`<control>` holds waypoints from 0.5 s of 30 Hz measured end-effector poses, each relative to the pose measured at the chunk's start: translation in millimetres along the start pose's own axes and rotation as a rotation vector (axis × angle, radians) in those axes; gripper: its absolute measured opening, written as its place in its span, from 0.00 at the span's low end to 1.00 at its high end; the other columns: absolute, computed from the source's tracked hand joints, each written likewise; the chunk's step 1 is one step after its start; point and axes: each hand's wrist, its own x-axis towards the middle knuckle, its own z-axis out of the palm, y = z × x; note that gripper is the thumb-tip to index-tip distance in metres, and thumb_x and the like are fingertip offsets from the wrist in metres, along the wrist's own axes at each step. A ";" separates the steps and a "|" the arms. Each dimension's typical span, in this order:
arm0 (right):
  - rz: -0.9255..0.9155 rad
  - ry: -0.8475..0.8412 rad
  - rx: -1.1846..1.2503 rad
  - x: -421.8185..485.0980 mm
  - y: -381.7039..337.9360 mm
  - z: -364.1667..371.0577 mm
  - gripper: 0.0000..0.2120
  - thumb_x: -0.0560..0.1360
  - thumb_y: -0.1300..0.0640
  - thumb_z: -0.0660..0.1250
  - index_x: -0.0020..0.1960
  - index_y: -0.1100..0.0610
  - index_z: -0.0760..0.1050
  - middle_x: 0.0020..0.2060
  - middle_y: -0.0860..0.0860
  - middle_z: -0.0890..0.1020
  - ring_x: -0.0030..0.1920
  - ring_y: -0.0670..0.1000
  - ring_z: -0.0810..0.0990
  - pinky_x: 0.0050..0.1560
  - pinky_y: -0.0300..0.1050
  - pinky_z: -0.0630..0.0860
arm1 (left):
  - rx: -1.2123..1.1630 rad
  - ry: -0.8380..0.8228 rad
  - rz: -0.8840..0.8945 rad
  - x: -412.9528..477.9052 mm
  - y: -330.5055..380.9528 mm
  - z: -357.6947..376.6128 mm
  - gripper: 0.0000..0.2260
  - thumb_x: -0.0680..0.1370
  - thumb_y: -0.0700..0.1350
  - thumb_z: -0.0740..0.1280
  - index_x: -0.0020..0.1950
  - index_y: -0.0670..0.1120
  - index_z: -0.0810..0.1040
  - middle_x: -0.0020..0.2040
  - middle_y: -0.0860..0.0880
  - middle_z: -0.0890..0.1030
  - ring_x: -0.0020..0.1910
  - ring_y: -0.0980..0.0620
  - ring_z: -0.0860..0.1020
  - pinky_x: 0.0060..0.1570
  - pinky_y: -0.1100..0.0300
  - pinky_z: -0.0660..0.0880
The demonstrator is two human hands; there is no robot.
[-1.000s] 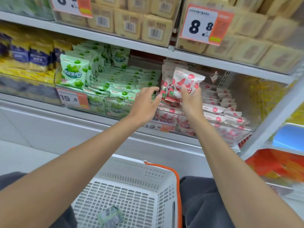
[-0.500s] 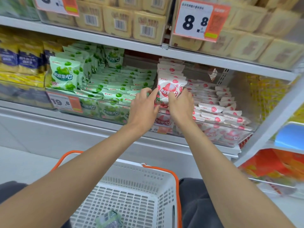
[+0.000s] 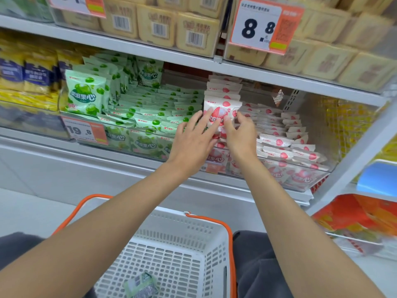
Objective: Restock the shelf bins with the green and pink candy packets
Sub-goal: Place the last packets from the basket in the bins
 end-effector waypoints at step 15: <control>-0.011 0.115 0.051 0.7 6.2 -12.9 0.08 0.76 0.53 0.69 0.53 0.53 0.79 0.43 0.48 0.81 0.44 0.47 0.80 0.49 0.46 0.79 | -0.049 -0.124 -0.011 -1.9 -3.1 8.3 0.27 0.84 0.56 0.52 0.80 0.58 0.43 0.81 0.51 0.43 0.78 0.46 0.52 0.72 0.45 0.57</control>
